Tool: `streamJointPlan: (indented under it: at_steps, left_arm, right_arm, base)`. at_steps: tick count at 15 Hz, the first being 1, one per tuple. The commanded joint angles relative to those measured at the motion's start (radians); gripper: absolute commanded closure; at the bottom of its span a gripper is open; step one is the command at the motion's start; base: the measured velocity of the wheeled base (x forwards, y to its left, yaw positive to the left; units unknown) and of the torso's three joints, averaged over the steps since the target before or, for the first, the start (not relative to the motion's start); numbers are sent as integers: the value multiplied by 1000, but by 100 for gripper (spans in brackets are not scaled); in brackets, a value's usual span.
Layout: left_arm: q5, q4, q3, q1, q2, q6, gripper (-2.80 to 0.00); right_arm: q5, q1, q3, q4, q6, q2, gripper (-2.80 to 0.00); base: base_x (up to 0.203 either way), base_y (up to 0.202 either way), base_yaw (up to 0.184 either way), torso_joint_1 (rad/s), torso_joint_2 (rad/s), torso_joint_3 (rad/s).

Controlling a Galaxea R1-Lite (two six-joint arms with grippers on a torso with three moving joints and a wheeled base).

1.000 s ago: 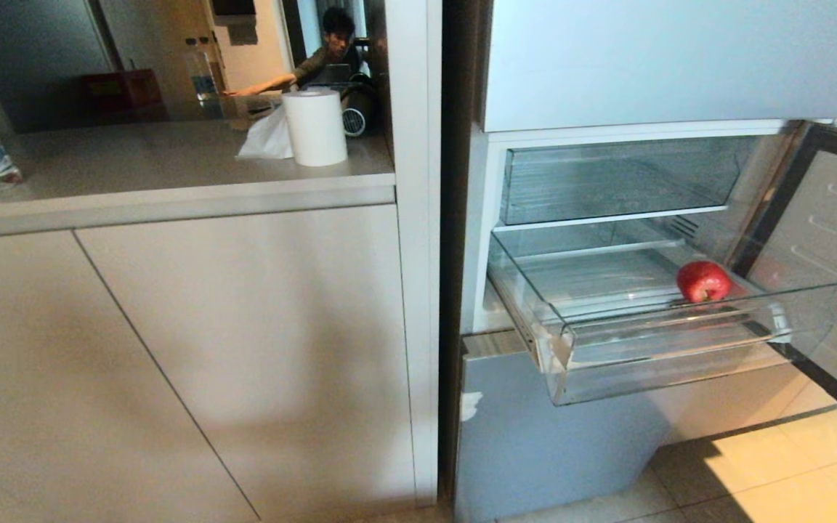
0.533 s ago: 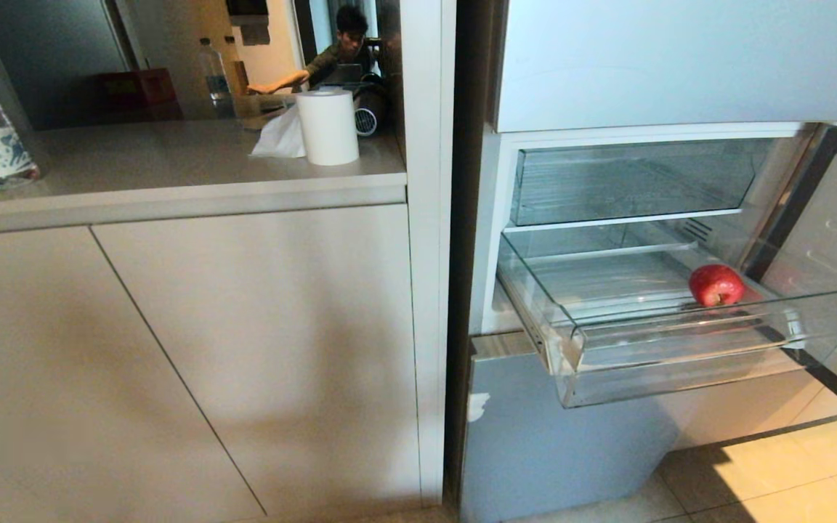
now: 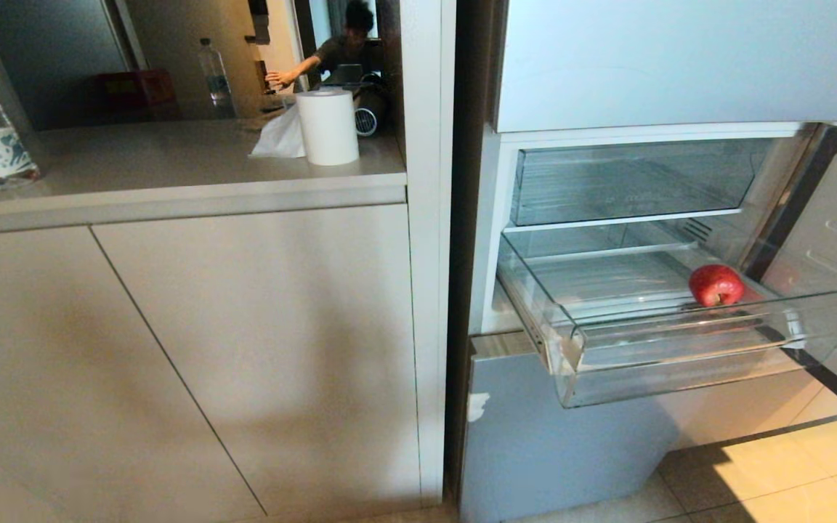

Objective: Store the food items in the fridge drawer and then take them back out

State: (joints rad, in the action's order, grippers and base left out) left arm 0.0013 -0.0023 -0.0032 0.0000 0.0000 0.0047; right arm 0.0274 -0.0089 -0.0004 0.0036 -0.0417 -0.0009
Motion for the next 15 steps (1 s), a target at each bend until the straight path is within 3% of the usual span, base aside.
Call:
streamJointPlan:
  at_steps: [1, 15]
  left_arm:
    - [0, -2, 0, 0, 2, 0, 0]
    - [0, -2, 0, 0, 2, 0, 0]
  right_arm:
    - [0, 0, 0, -1, 0, 1, 0]
    - [3, 0, 0, -2, -11, 1, 0]
  base:
    - [0, 0, 0, 0, 0, 0]
    - [0, 0, 0, 0, 0, 0]
